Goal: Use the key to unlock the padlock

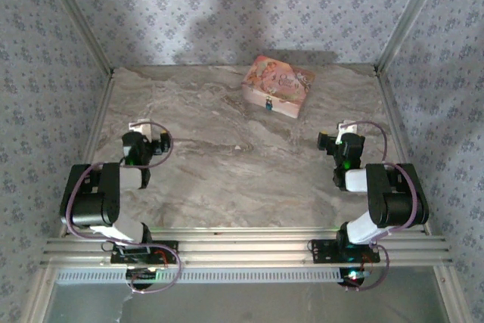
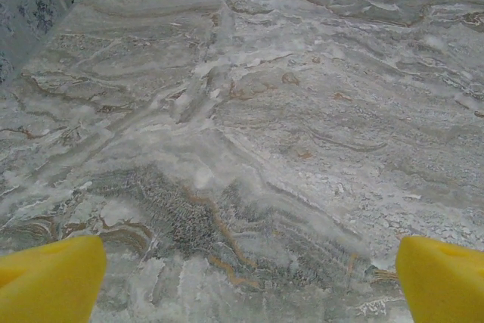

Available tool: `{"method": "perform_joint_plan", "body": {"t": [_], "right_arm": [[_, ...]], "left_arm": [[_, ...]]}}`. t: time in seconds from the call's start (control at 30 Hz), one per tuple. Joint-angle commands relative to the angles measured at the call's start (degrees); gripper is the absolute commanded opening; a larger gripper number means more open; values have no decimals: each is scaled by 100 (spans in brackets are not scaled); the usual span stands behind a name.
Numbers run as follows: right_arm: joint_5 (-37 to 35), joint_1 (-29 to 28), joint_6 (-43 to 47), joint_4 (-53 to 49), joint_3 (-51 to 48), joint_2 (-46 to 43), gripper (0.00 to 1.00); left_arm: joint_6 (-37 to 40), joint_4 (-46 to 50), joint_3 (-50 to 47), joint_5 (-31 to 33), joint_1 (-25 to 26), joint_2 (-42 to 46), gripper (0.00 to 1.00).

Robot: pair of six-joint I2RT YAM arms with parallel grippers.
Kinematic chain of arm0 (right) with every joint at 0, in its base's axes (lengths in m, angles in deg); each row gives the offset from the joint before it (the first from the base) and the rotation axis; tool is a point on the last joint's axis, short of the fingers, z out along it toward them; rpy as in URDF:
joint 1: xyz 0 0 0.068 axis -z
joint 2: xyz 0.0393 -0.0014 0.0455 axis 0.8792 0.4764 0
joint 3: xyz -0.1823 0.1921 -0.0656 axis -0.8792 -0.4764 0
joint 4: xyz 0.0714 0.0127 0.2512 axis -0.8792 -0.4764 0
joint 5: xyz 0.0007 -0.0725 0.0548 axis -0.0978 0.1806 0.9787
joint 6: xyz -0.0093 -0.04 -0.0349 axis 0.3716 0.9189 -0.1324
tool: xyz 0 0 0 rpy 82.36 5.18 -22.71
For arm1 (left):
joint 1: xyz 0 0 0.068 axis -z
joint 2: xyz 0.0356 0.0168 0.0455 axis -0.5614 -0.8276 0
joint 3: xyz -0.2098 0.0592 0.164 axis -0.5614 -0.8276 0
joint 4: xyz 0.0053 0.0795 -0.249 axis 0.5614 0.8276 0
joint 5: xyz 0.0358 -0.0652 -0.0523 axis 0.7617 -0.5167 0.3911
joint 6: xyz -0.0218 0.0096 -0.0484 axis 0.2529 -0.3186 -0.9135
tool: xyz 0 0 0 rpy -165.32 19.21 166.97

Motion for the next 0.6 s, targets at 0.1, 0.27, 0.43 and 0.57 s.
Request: {"method": "perform_joint_plan", "body": {"t": [0.1, 0.27, 0.43, 0.57], "right_arm": [[141, 28, 108, -194, 209, -103, 100], [-407, -180, 175, -1626, 811, -774, 100], [-336, -287, -444, -3429, 2013, -1069, 100], [32, -281, -1506, -4751, 3394, -612, 100]], "left_arm": [[-60, 32, 136, -154, -19, 7, 98], [-98, 1165, 524, -147, -16, 536, 98], [-540, 2727, 1210, -103, -17, 1087, 98], [-998, 3181, 1544, -362, -13, 1463, 98]]}}
